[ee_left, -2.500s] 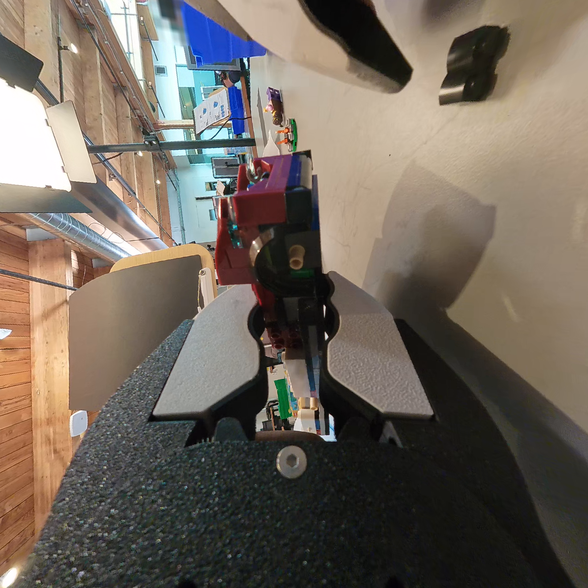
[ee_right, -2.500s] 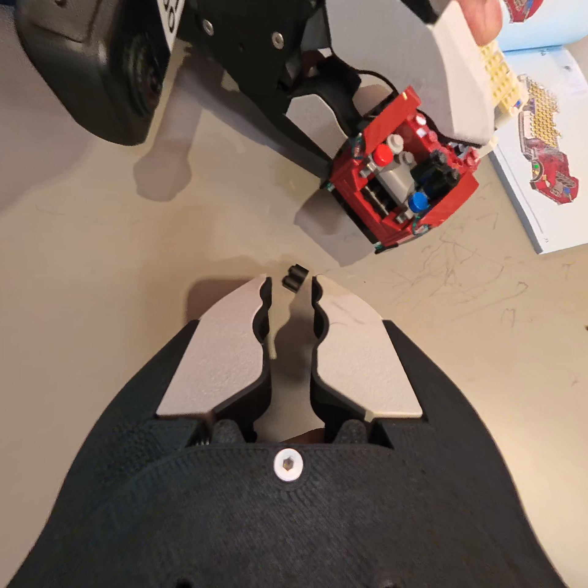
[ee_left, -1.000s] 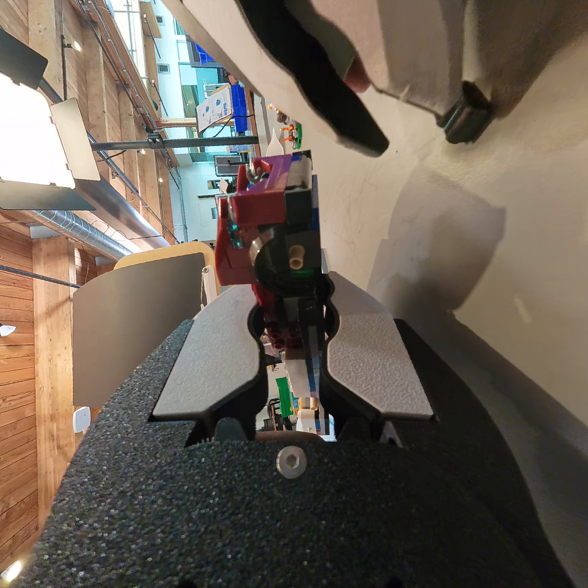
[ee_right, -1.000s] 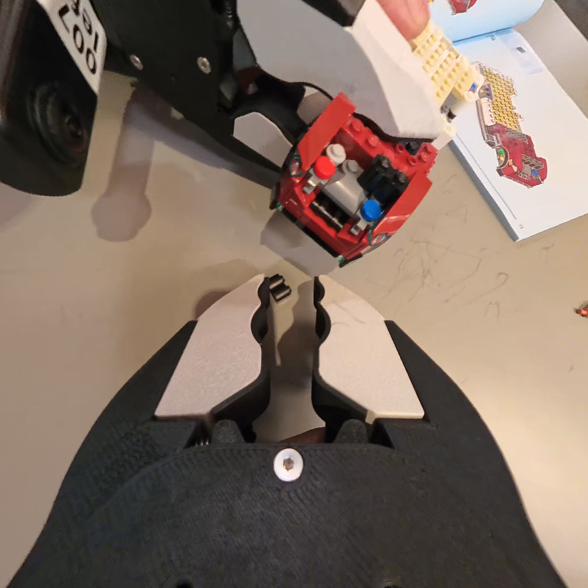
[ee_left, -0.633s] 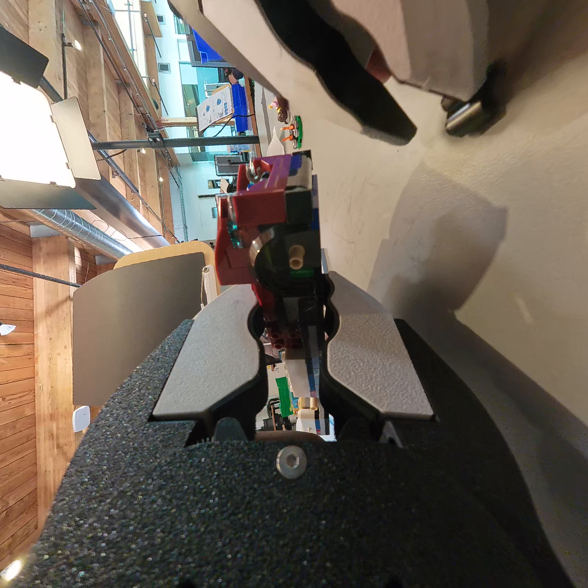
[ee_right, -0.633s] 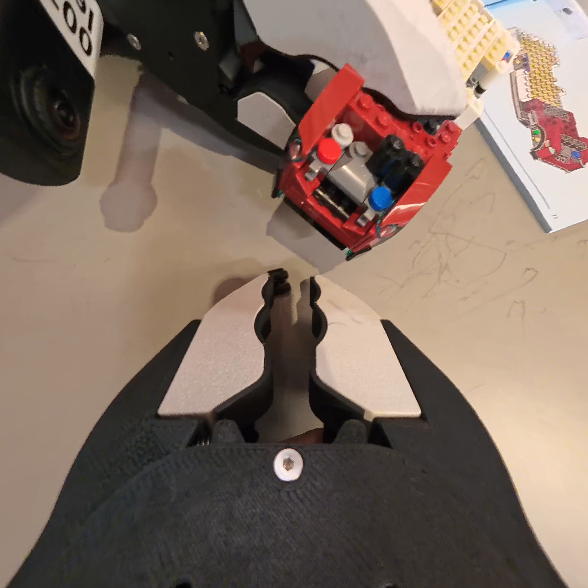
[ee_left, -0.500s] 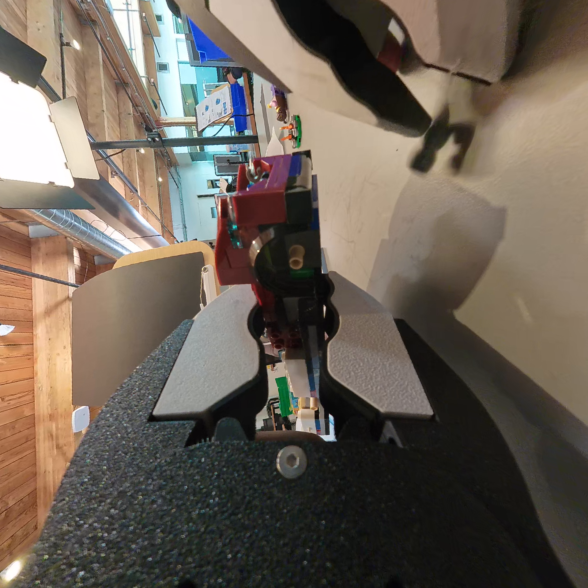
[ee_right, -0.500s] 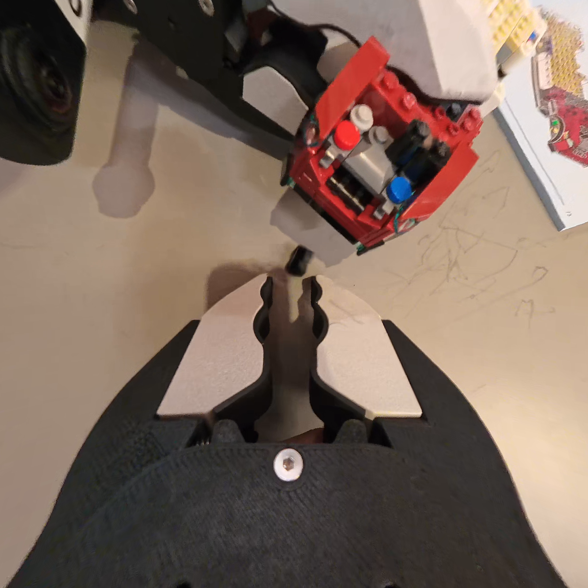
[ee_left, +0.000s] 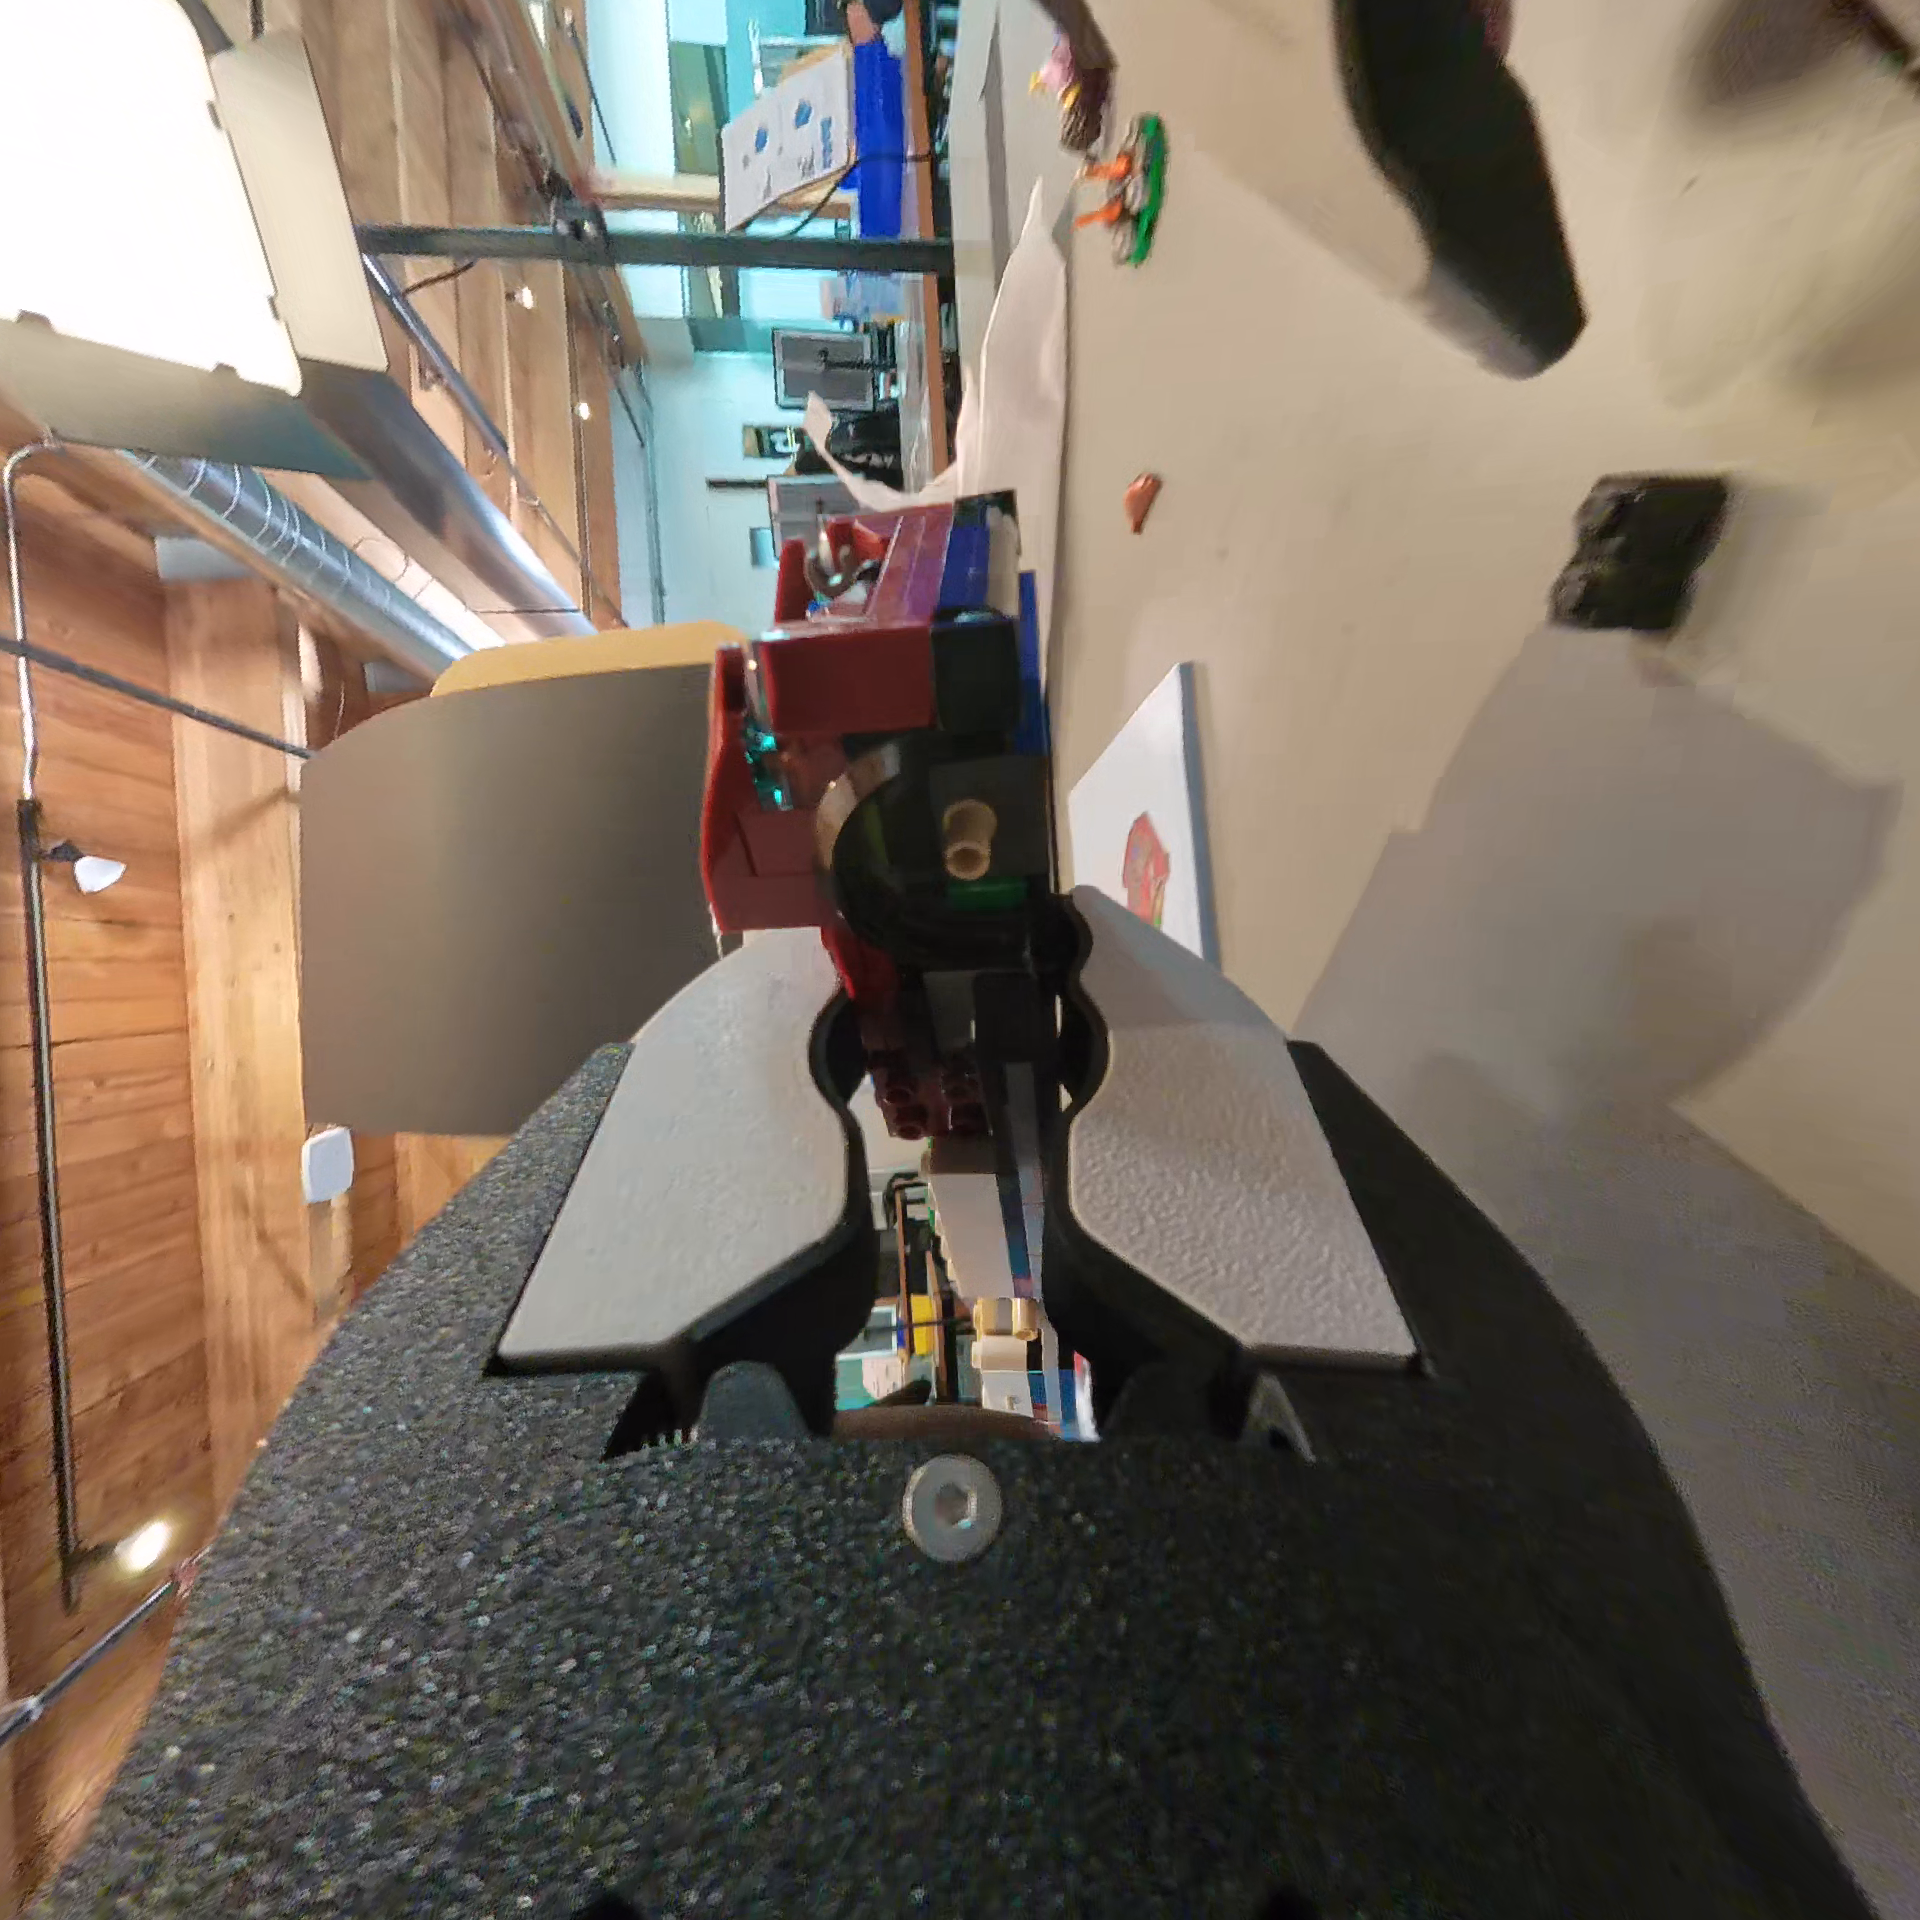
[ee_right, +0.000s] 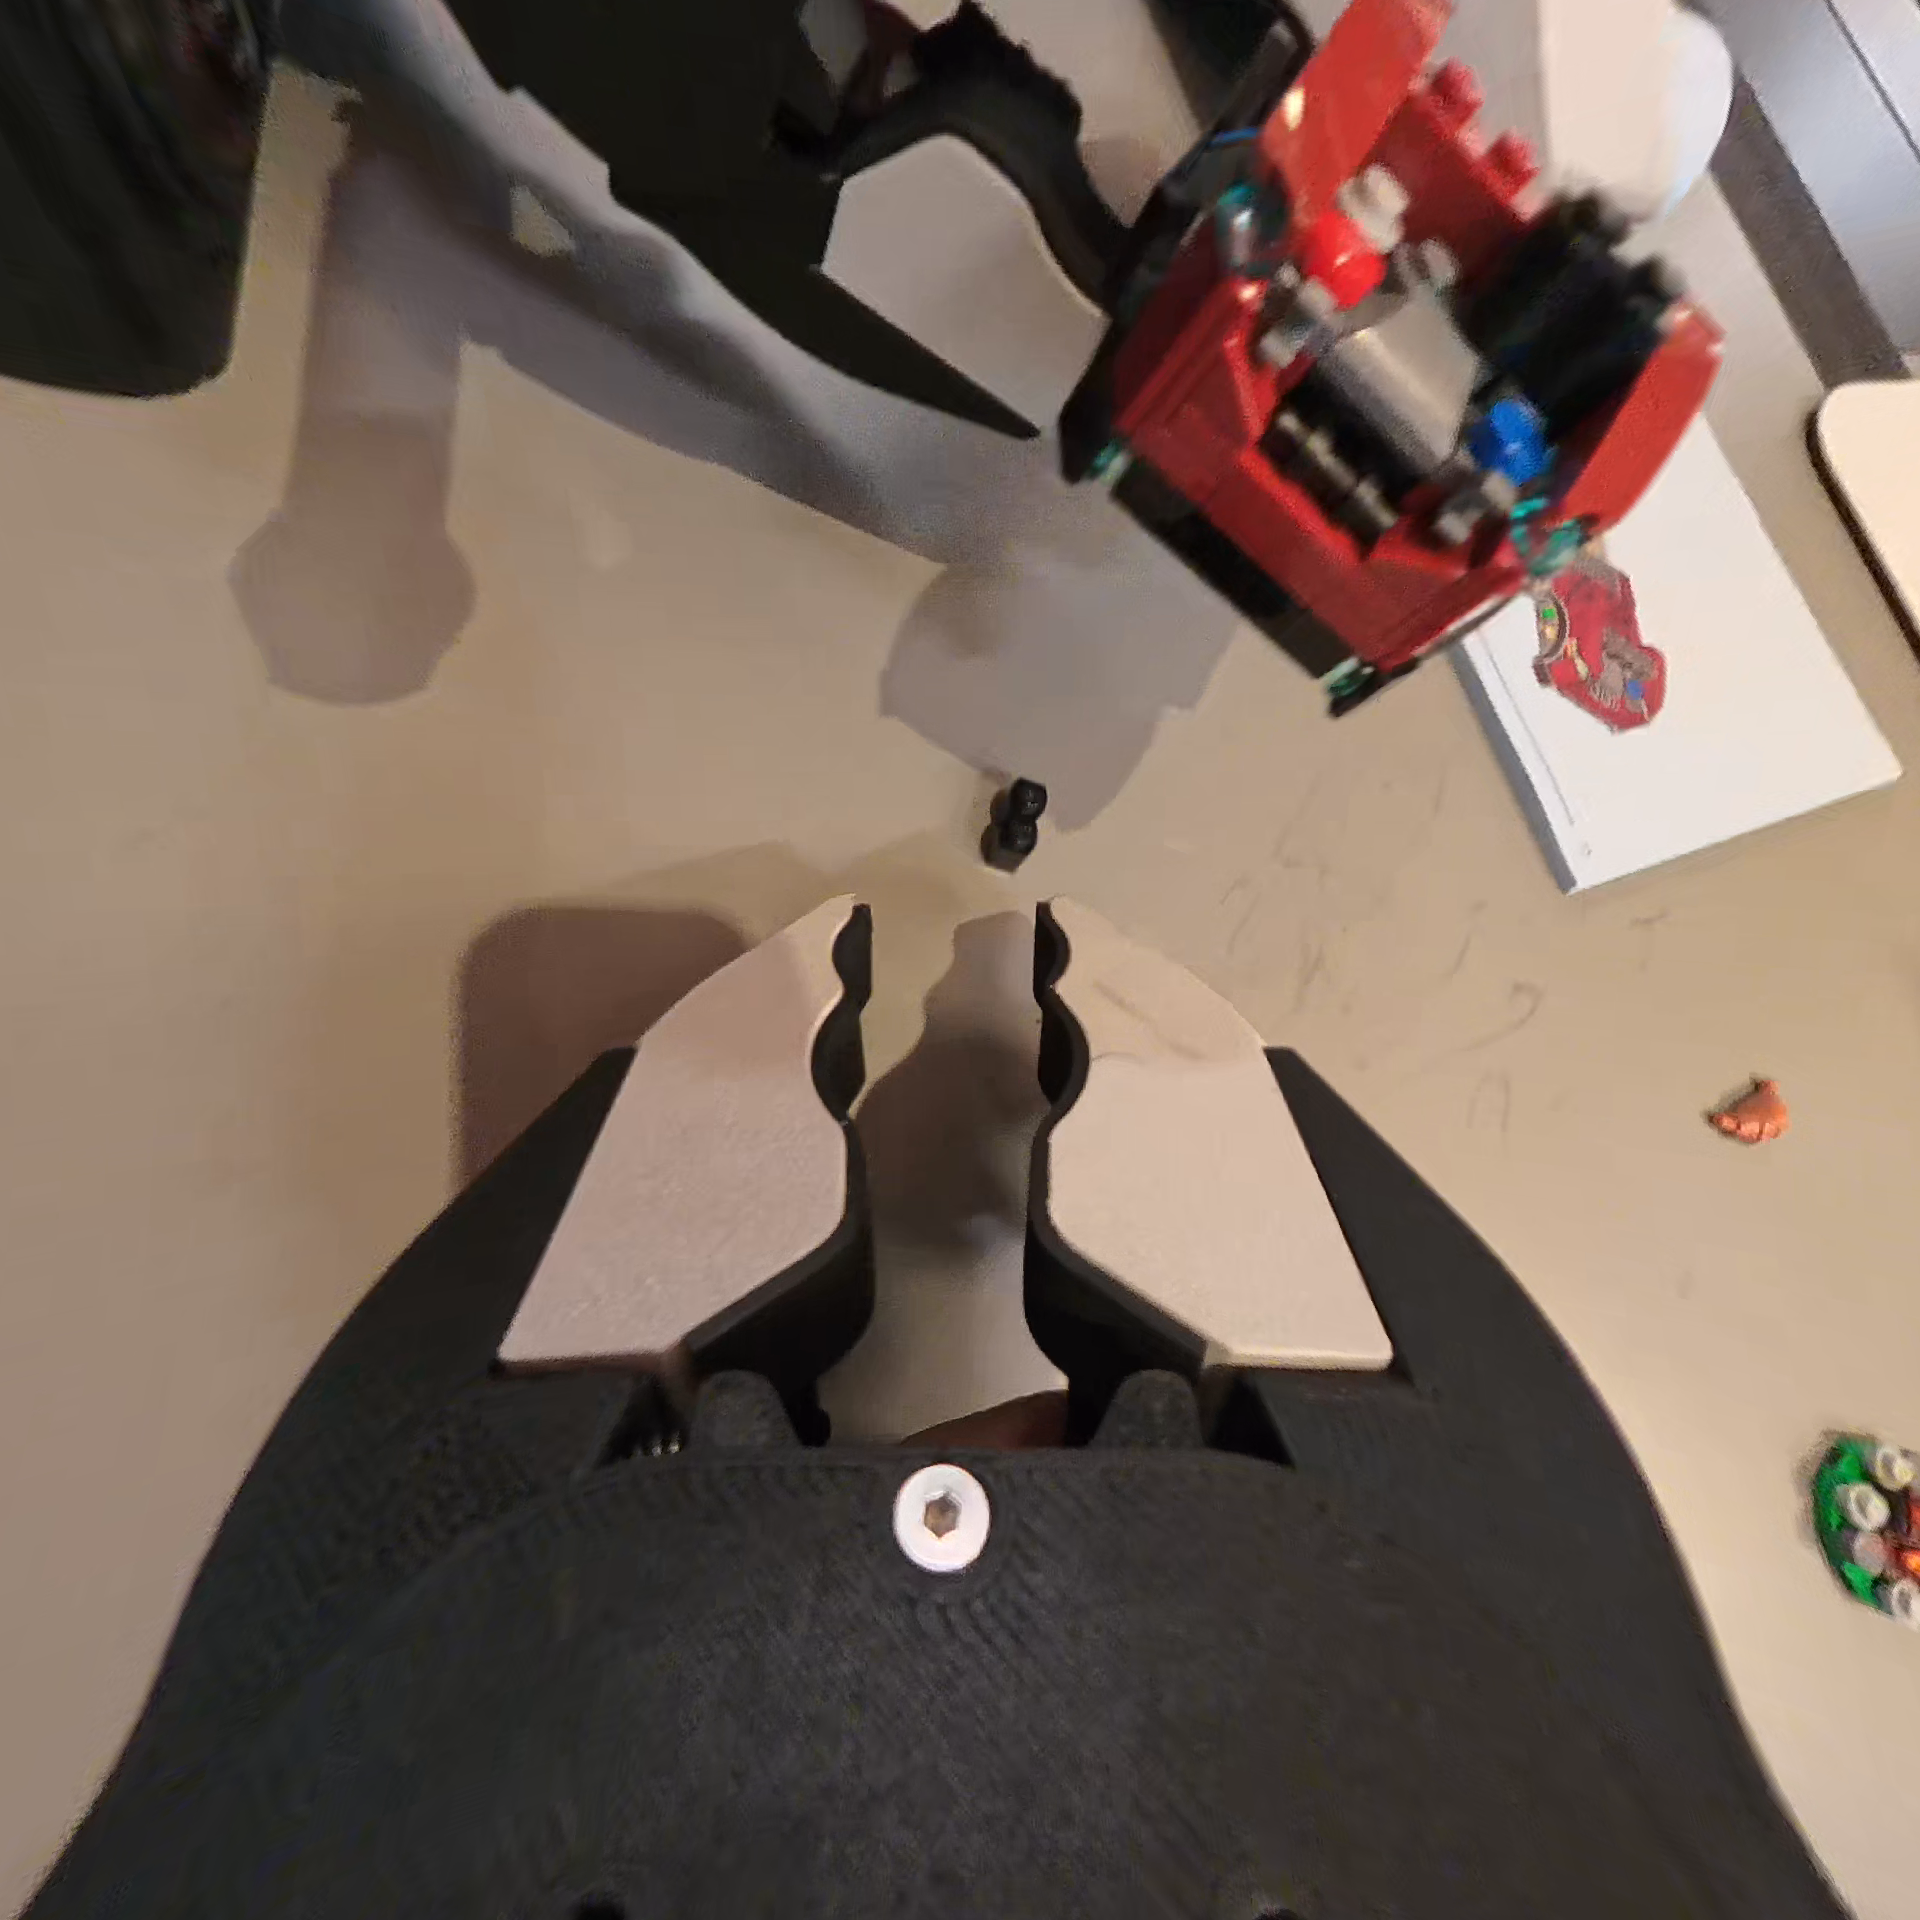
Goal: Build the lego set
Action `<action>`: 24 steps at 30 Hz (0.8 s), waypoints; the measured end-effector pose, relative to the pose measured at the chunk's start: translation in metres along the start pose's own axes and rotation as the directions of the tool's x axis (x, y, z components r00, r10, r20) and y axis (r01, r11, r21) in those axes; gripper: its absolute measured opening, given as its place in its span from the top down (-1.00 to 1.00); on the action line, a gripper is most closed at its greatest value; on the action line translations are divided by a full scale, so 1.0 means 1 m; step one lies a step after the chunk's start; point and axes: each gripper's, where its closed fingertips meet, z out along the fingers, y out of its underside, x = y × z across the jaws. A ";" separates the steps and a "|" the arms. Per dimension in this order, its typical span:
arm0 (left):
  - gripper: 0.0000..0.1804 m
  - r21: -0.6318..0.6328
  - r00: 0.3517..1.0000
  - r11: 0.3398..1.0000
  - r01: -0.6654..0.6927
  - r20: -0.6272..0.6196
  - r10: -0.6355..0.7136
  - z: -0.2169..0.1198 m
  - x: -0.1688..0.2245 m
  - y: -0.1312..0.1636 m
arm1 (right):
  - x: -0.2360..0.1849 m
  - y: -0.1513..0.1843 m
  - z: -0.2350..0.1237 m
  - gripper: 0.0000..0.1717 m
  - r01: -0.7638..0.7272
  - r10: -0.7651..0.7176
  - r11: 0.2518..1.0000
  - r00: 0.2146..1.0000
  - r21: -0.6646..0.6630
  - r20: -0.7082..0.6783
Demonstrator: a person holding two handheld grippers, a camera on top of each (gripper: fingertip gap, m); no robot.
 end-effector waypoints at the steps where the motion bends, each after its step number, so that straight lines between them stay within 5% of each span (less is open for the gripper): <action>1: 0.62 -0.006 1.000 1.000 -0.001 0.005 0.002 -0.001 -0.001 0.003 | 0.002 -0.002 0.002 0.64 0.007 -0.007 1.000 1.000 -0.001 0.000; 8: 0.62 0.004 0.999 0.999 -0.033 0.000 0.033 -0.003 0.006 0.001 | 0.009 -0.008 0.013 0.67 -0.137 0.140 0.989 0.989 -0.055 0.055; 17: 0.62 0.051 0.998 0.997 -0.065 -0.024 0.067 -0.005 0.013 -0.007 | 0.008 -0.007 0.020 0.91 -0.091 0.098 0.990 0.993 -0.109 0.060; 24: 0.62 0.106 0.997 0.993 -0.046 -0.051 0.052 -0.007 0.018 -0.009 | 0.010 -0.026 -0.033 0.91 0.023 -0.024 1.000 0.995 0.017 0.101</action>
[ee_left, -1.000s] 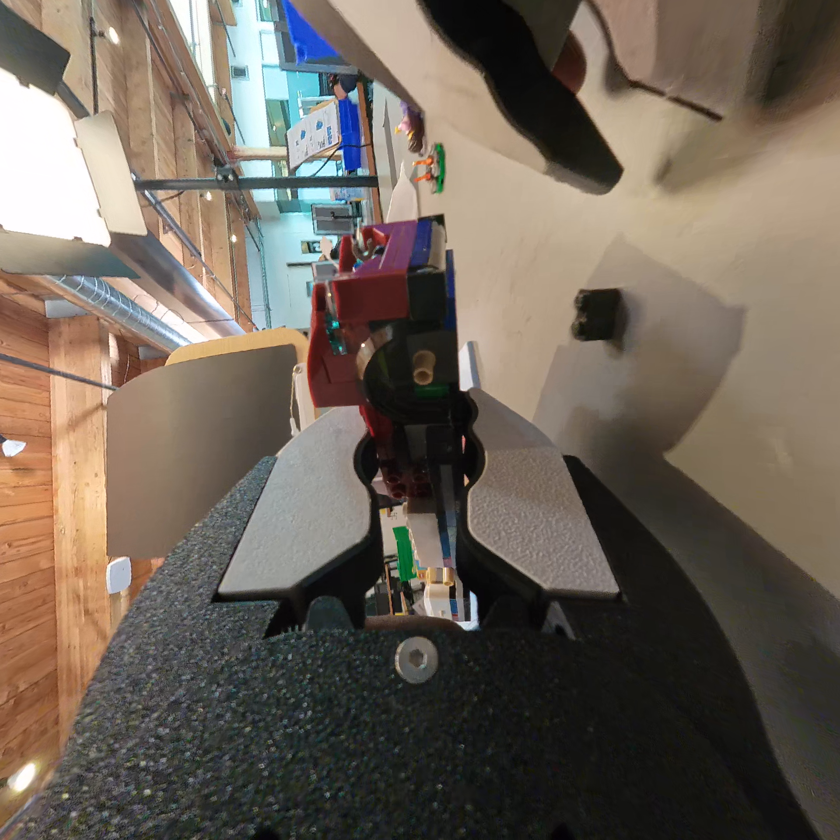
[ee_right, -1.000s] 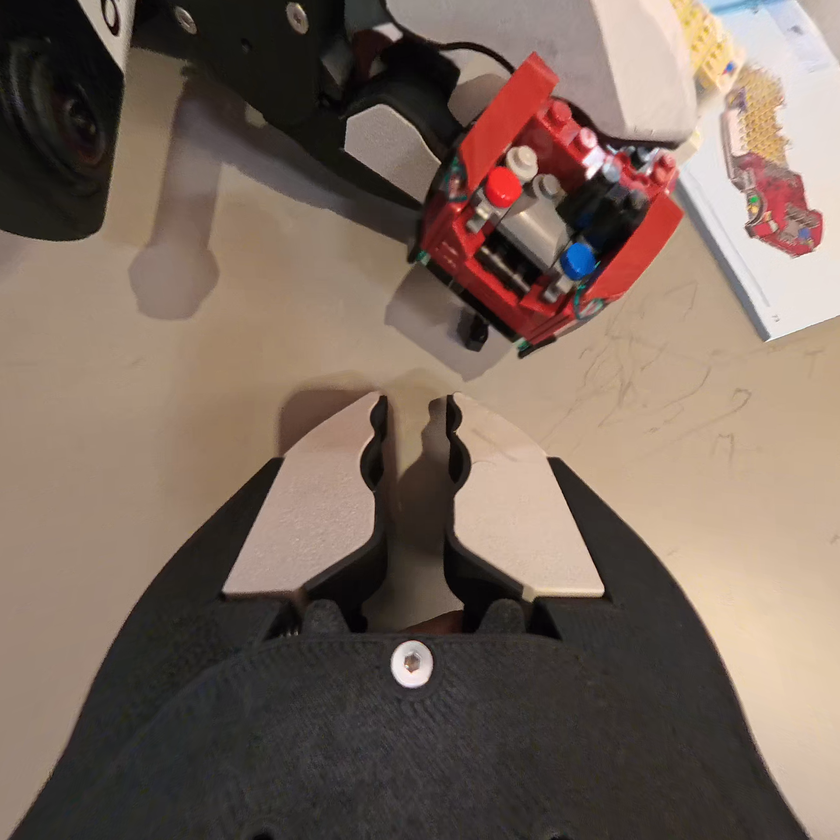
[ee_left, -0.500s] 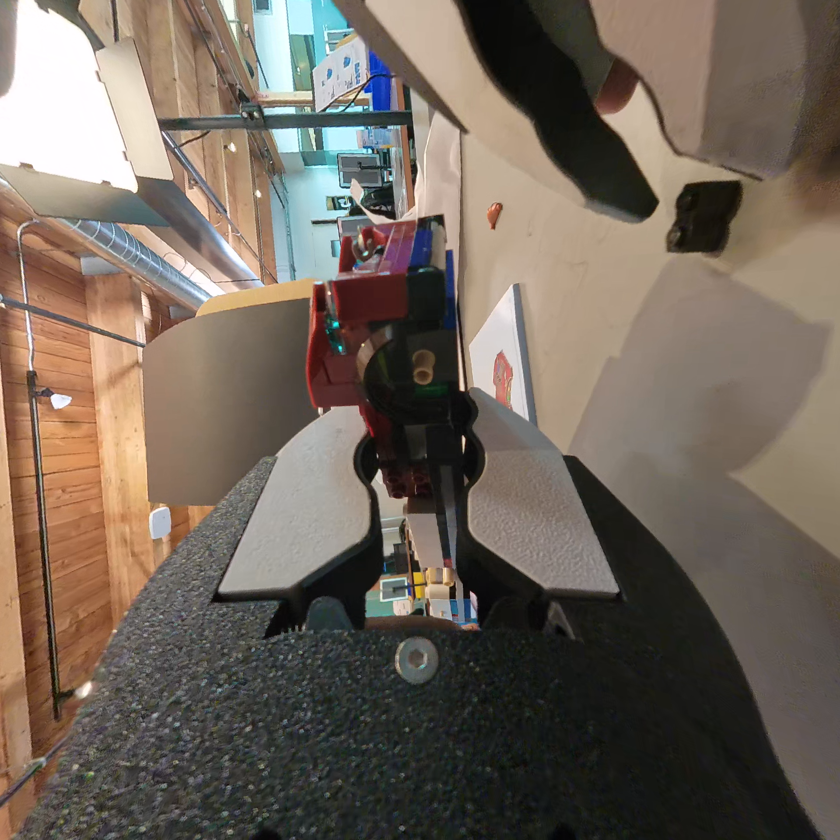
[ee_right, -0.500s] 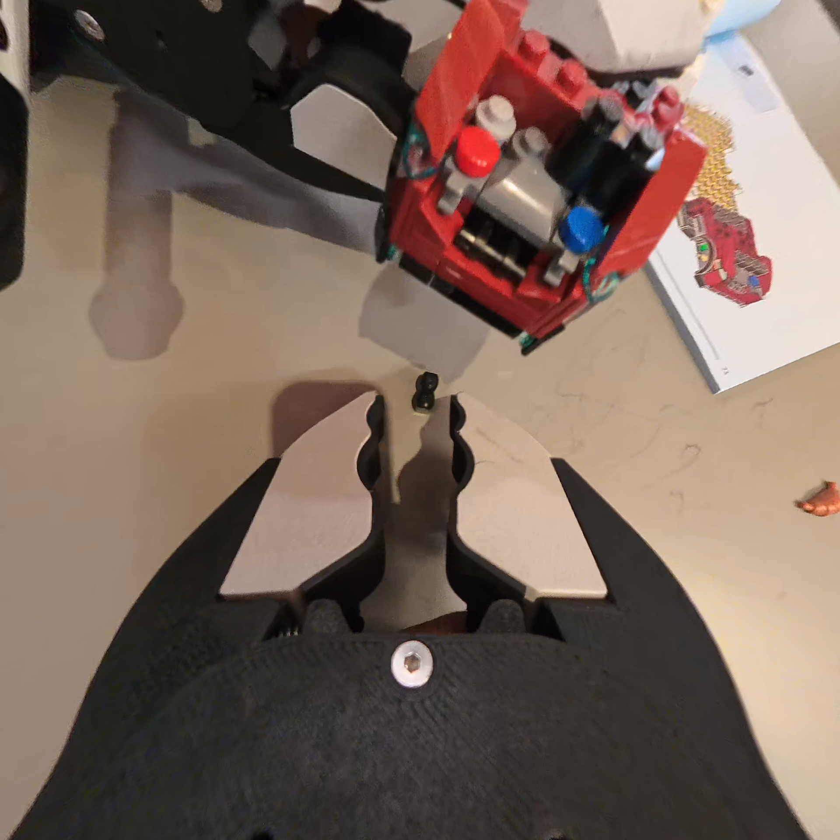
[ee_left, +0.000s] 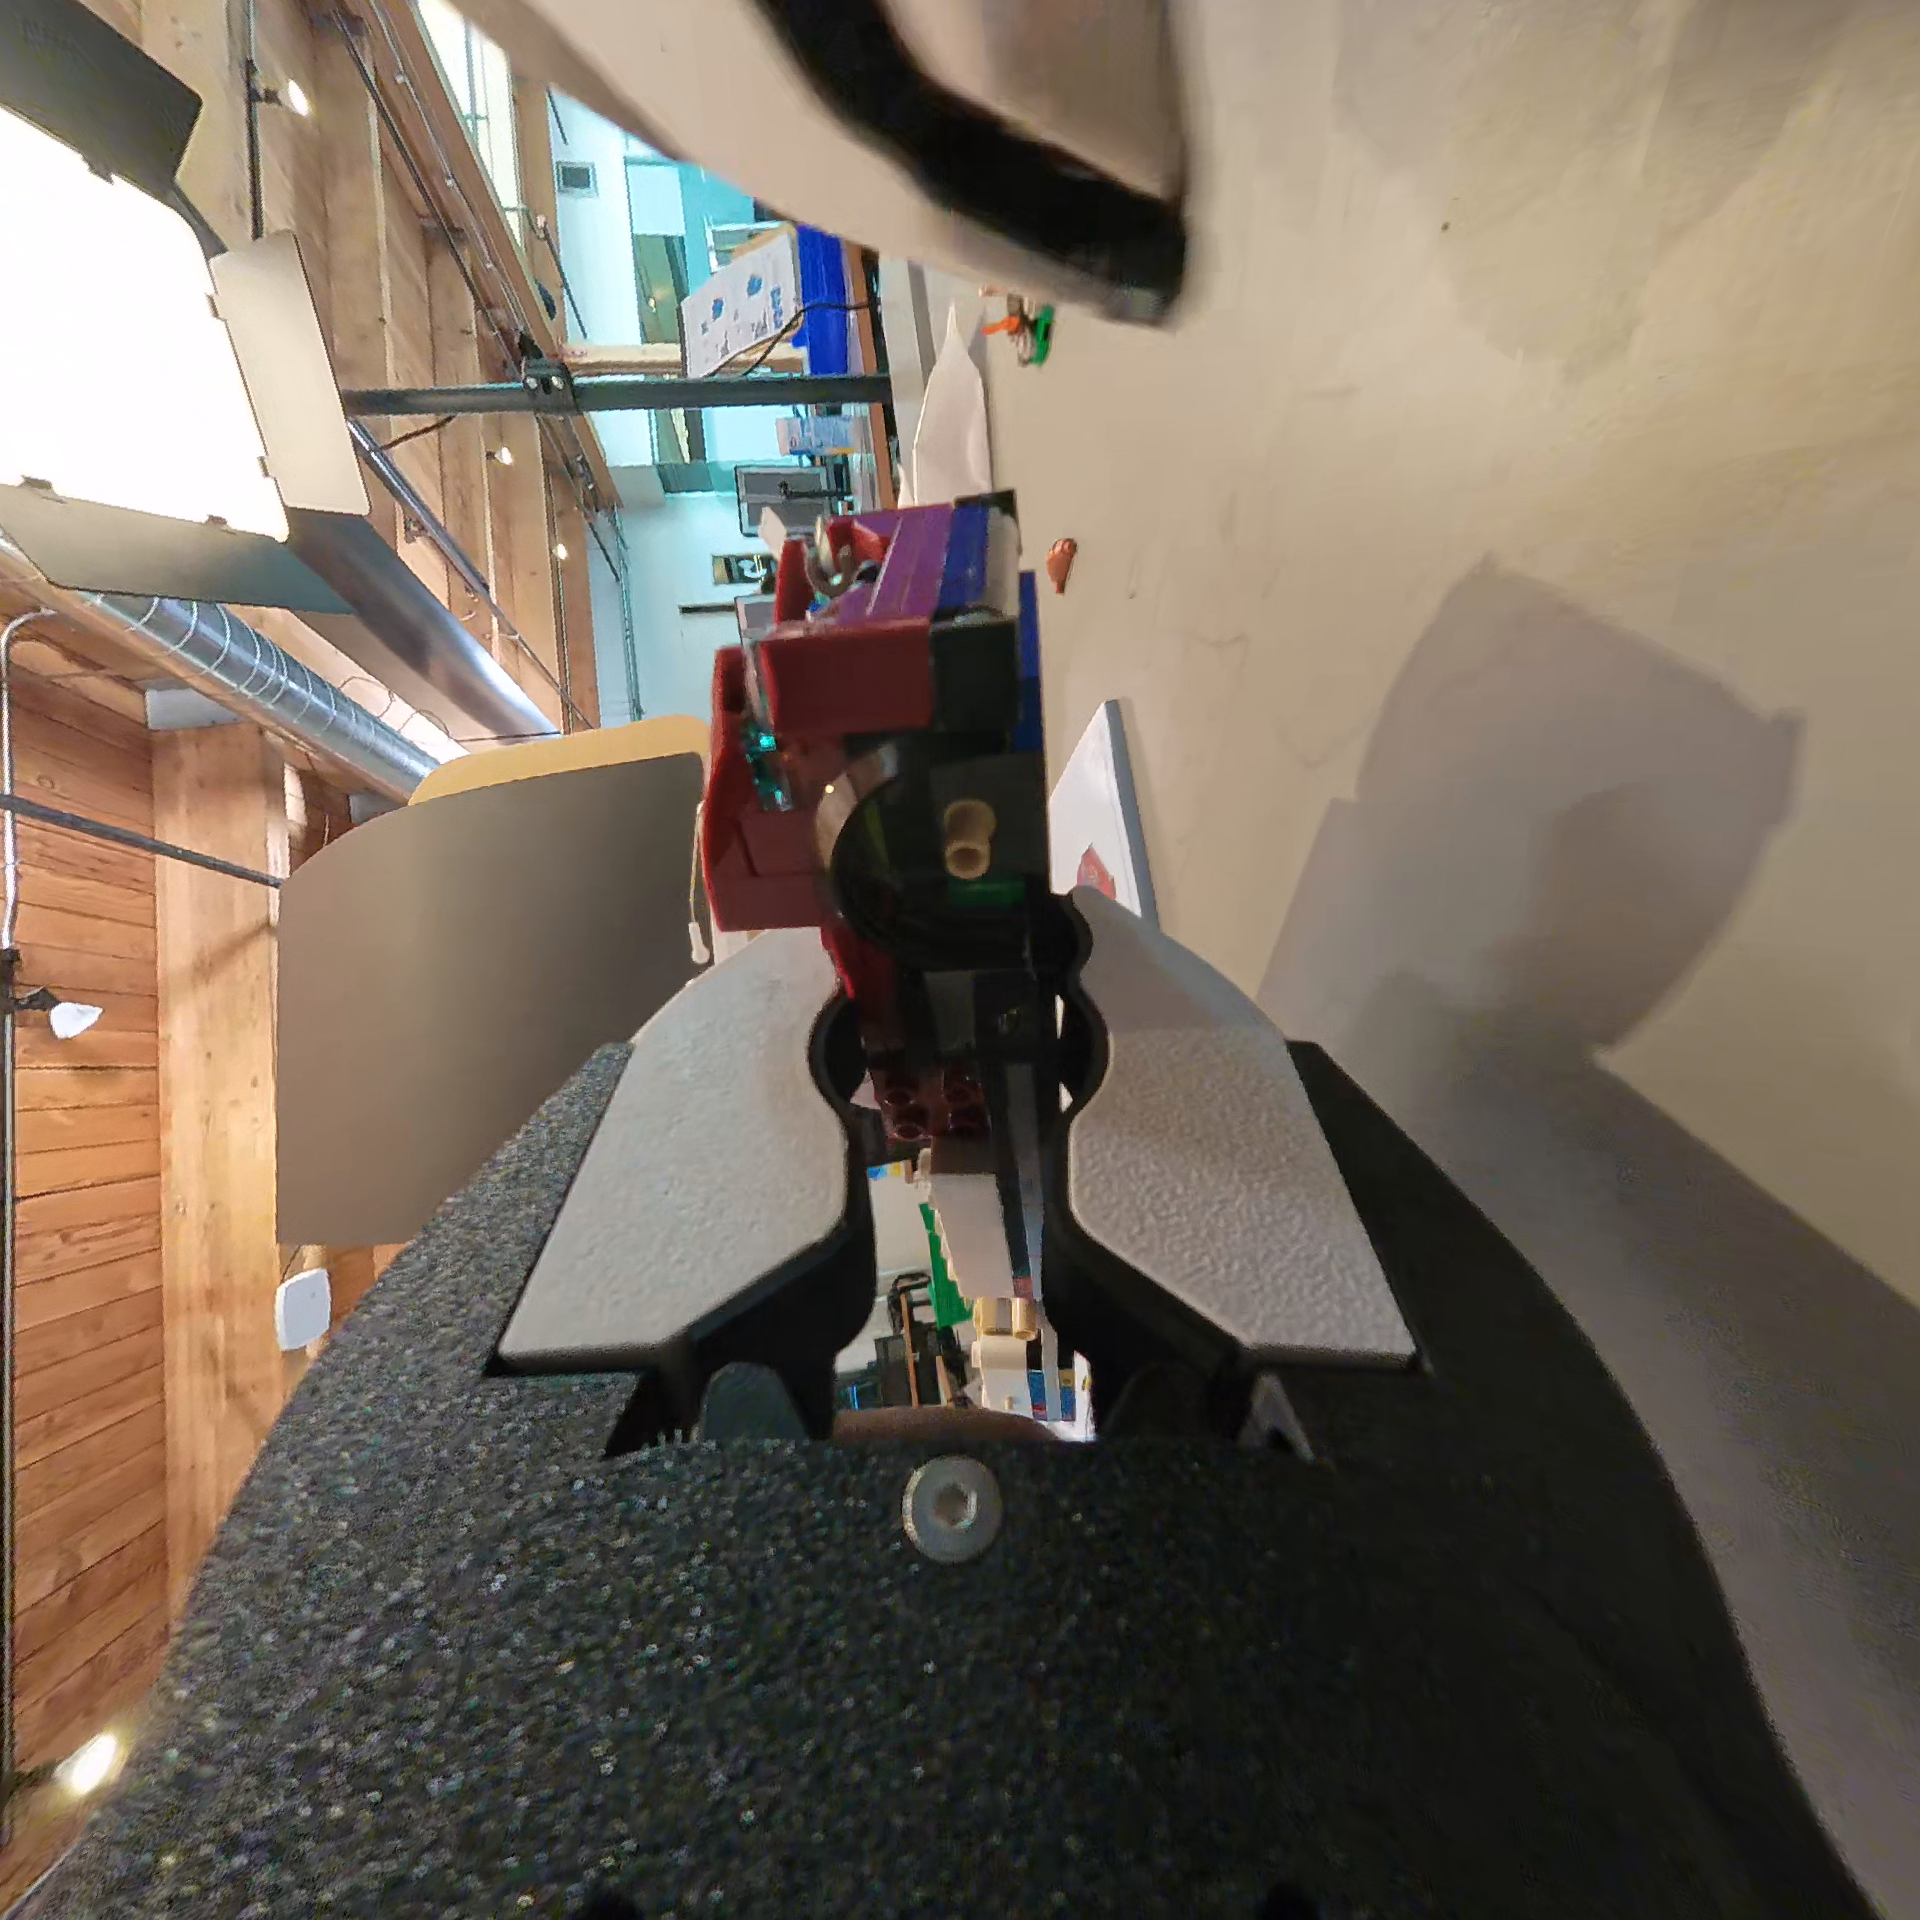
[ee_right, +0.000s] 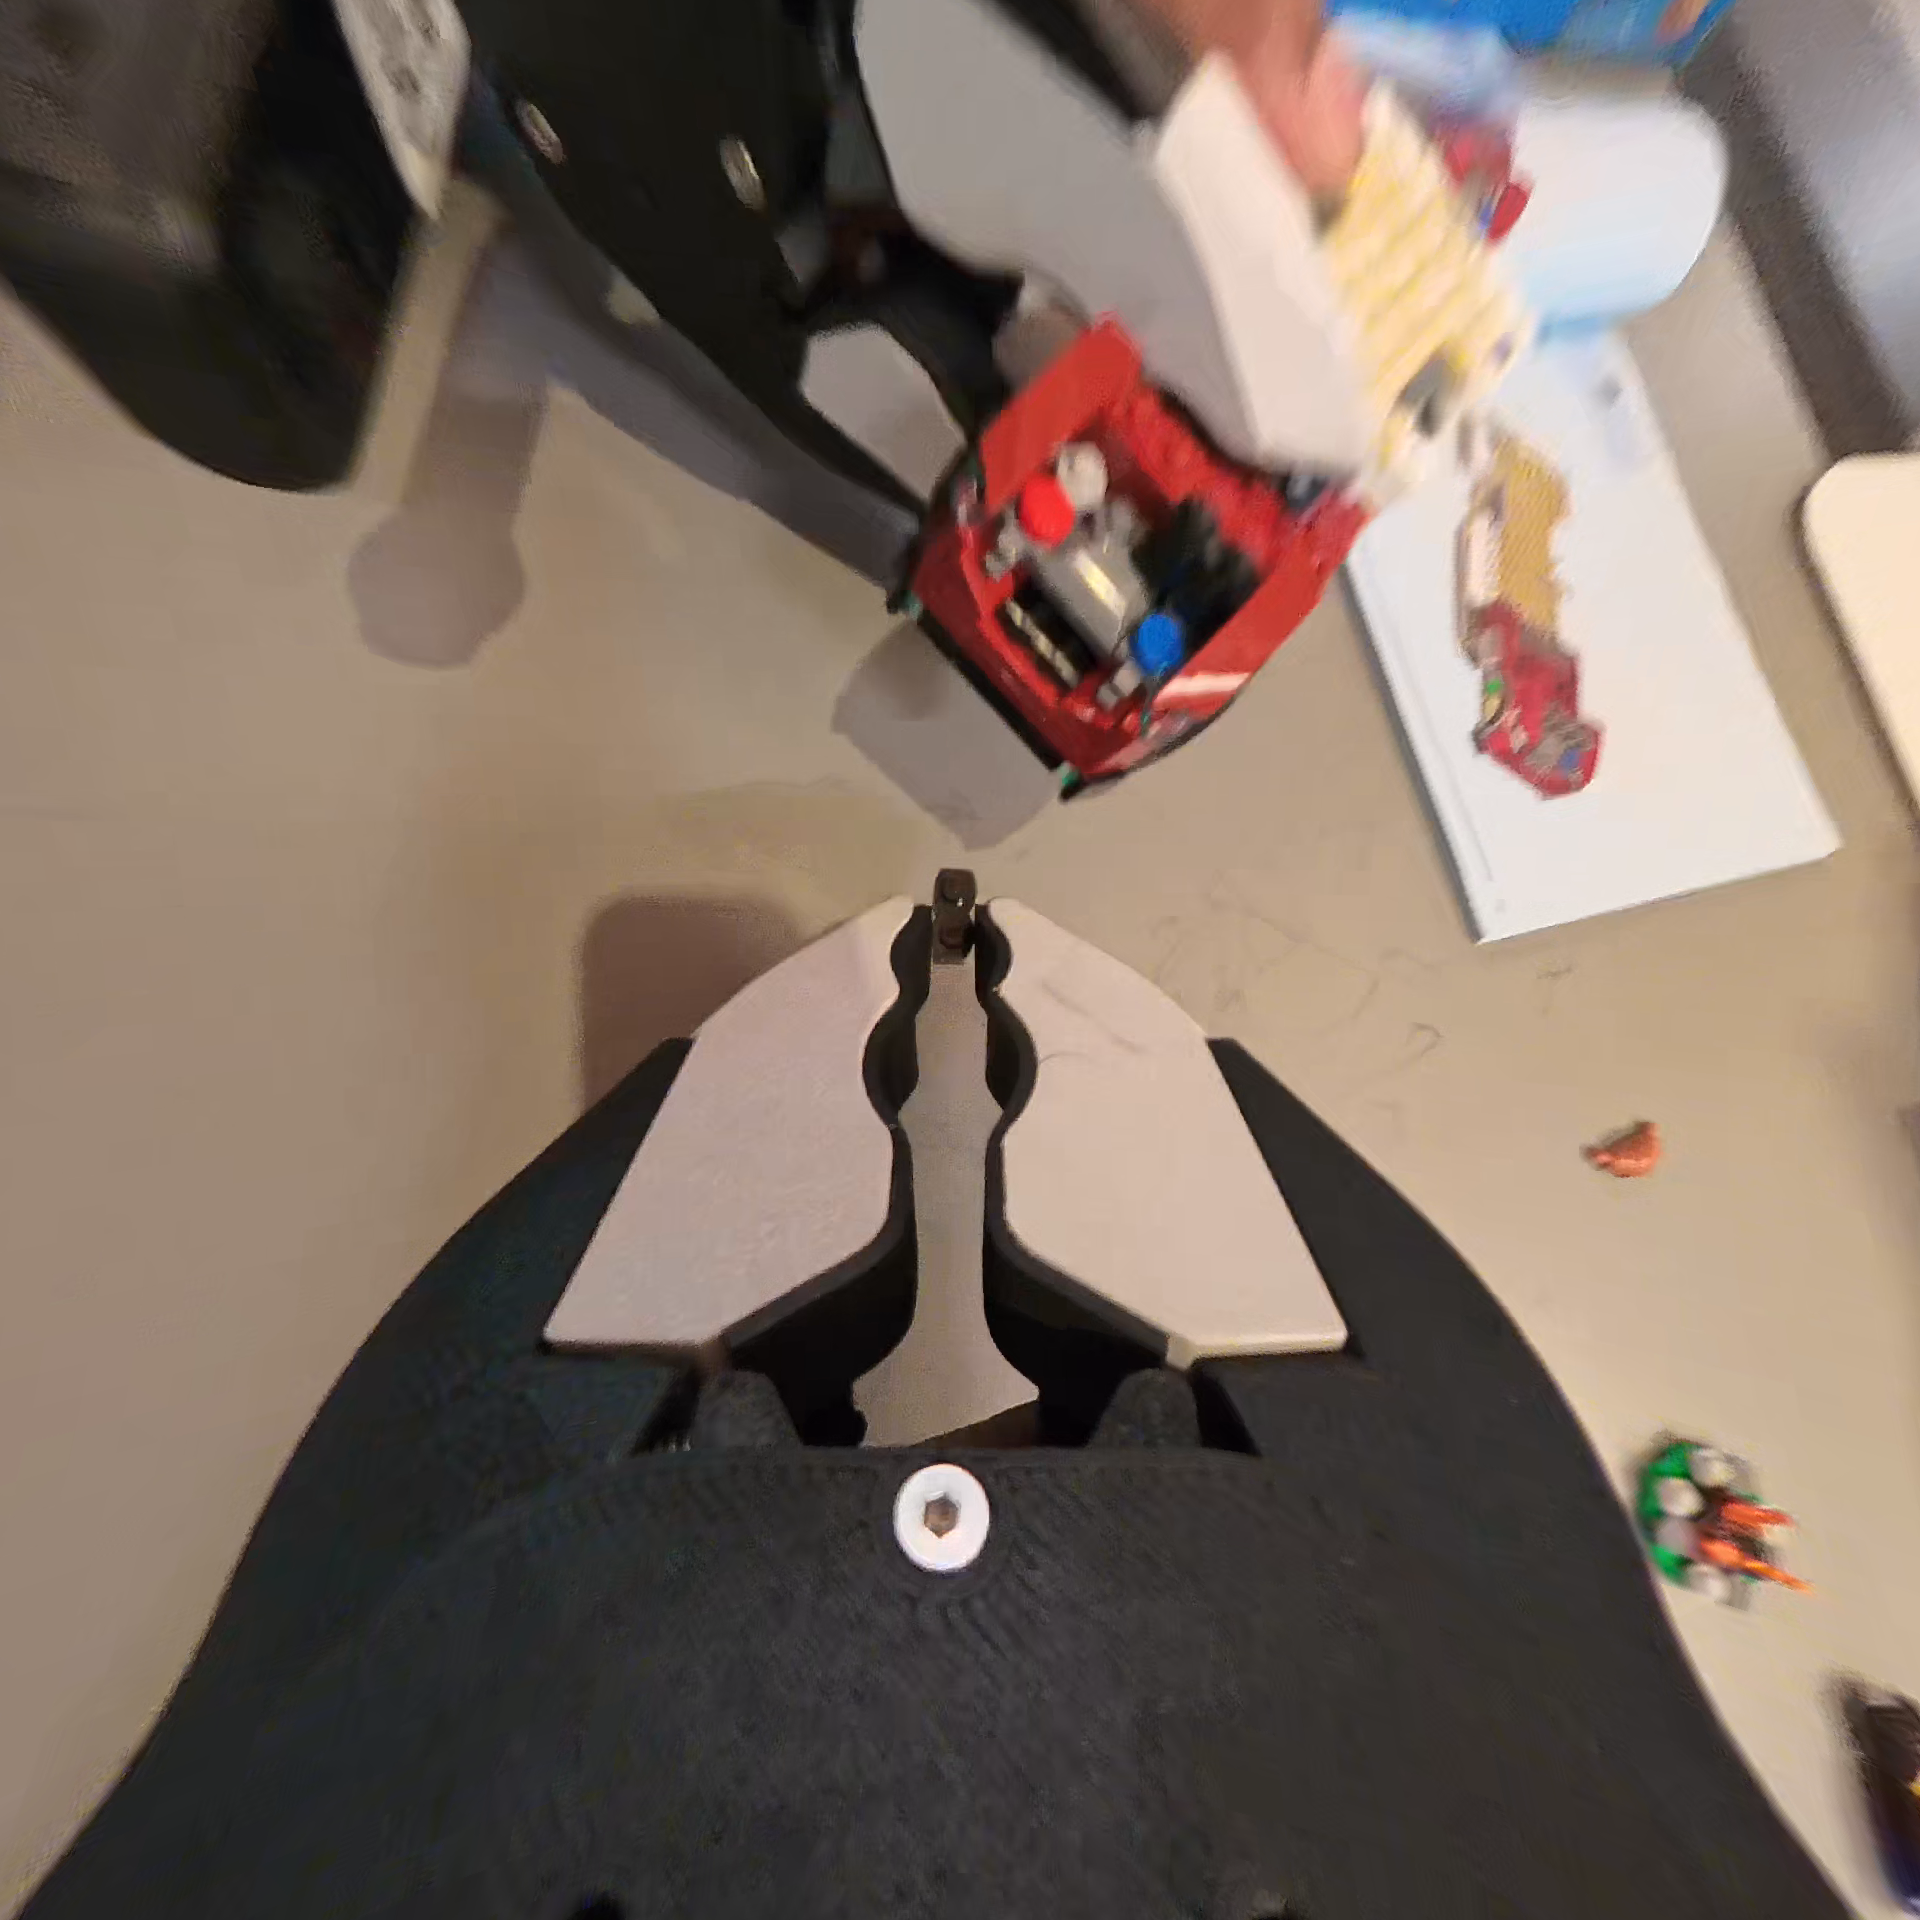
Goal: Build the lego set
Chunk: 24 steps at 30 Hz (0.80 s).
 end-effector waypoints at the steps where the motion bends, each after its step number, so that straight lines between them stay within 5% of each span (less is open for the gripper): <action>1: 0.62 0.011 1.000 1.000 0.001 -0.002 -0.001 -0.001 0.000 -0.002 | -0.001 -0.012 -0.011 0.91 0.029 -0.029 0.998 1.000 0.052 0.005; 7: 0.62 0.104 1.000 0.995 0.011 -0.017 -0.009 -0.008 0.001 -0.018 | -0.007 -0.064 -0.030 0.91 0.159 -0.163 0.966 0.987 0.203 0.005; 24: 0.62 0.231 0.999 0.973 0.028 -0.024 -0.023 -0.019 0.001 -0.041 | -0.016 -0.055 -0.012 0.91 0.238 -0.257 0.959 0.959 0.157 0.116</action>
